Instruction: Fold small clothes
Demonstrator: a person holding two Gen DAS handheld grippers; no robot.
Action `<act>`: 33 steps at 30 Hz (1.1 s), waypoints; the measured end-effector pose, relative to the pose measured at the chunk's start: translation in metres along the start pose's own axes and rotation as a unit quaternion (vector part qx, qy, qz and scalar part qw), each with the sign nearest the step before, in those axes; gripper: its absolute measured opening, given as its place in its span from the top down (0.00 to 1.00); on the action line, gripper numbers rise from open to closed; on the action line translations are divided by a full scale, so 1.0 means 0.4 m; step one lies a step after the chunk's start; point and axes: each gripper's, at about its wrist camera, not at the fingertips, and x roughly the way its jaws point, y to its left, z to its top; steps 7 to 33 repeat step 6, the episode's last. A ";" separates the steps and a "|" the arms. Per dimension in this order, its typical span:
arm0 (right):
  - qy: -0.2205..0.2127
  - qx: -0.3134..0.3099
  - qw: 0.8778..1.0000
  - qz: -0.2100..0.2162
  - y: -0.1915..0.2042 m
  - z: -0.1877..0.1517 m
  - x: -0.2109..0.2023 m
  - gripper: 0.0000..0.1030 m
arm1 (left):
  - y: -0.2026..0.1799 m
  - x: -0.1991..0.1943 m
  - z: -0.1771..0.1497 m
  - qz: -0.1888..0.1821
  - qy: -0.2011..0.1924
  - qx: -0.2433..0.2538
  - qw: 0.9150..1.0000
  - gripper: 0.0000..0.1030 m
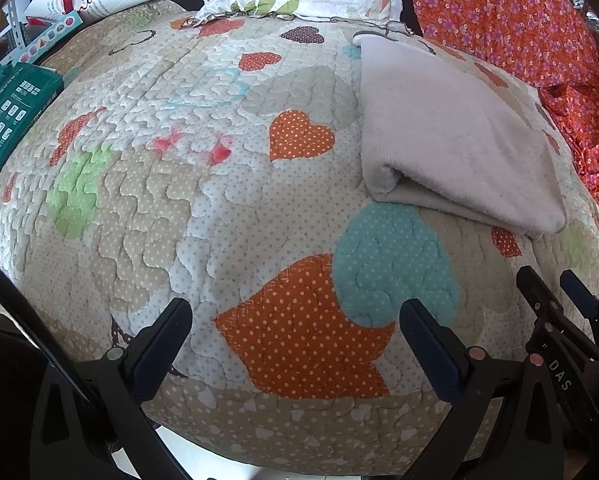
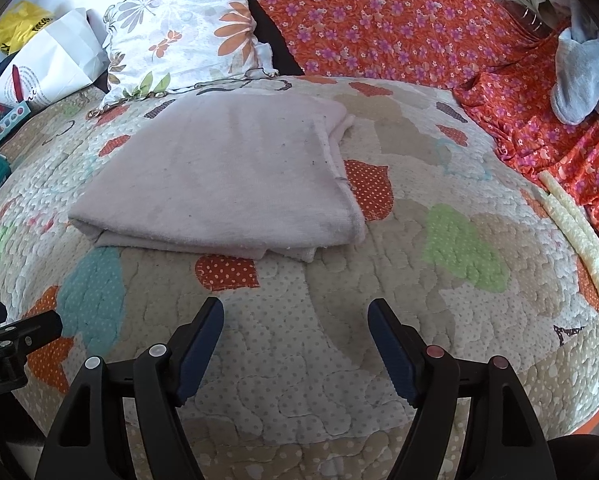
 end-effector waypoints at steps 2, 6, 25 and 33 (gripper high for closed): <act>0.001 -0.003 1.000 0.000 0.003 -0.001 0.000 0.23 | 0.000 0.001 0.002 -0.007 0.000 -0.002 1.000 0.00; 0.005 -0.006 1.000 0.004 0.006 -0.001 0.002 0.22 | 0.003 0.002 0.005 -0.009 0.002 -0.011 1.000 0.00; 0.005 -0.006 1.000 0.004 0.006 -0.001 0.002 0.22 | 0.003 0.002 0.005 -0.009 0.002 -0.011 1.000 0.00; 0.005 -0.006 1.000 0.004 0.006 -0.001 0.002 0.22 | 0.003 0.002 0.005 -0.009 0.002 -0.011 1.000 0.00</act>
